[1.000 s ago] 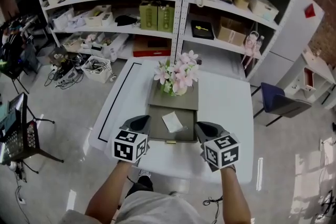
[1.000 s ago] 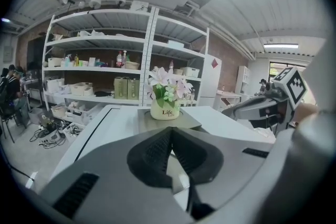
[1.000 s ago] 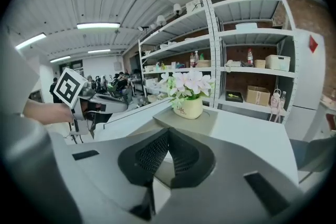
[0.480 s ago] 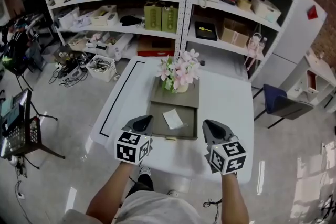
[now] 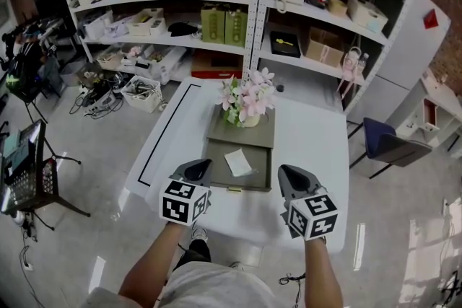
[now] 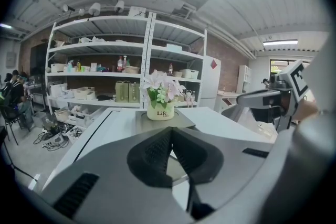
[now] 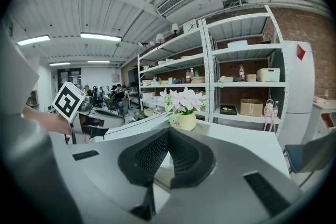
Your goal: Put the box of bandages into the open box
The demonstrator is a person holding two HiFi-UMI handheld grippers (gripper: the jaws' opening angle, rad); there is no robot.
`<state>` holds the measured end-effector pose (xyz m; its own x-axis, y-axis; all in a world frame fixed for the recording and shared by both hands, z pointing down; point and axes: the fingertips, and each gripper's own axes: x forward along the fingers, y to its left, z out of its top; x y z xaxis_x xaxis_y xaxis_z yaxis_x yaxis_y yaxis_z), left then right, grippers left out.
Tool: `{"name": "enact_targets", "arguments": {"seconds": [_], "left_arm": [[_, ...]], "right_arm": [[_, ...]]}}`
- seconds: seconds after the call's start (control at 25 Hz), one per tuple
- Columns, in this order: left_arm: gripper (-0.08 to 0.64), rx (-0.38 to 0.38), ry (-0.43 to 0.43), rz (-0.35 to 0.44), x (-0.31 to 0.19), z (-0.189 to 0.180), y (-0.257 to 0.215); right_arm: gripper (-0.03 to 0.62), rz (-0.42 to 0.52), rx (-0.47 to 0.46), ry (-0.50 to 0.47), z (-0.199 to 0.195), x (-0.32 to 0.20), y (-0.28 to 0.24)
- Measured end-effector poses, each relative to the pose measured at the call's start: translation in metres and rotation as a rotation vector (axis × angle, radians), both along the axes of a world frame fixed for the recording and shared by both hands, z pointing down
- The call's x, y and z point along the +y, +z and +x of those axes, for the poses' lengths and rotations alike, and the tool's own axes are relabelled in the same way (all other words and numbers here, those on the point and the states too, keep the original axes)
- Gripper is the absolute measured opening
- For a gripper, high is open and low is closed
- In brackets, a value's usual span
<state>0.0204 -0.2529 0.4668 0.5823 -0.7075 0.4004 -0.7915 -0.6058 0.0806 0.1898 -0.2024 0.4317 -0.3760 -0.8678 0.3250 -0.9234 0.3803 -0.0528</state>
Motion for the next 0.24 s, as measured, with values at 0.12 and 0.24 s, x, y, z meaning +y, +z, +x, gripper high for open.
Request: {"name": "enact_targets", "arguments": {"seconds": [0.12,0.24], "left_arm": [[0.005,0.0,0.003,0.002,-0.0004,0.0026,-0.0003],[0.005,-0.001,0.006,0.0,-0.0007,0.0039,-0.0003]], "right_arm": [[0.003,0.0,0.004,-0.005,0.0003,0.0002,0.0006],[0.003,-0.002,0.005,-0.008,0.0003,-0.0007,0.0007]]}}
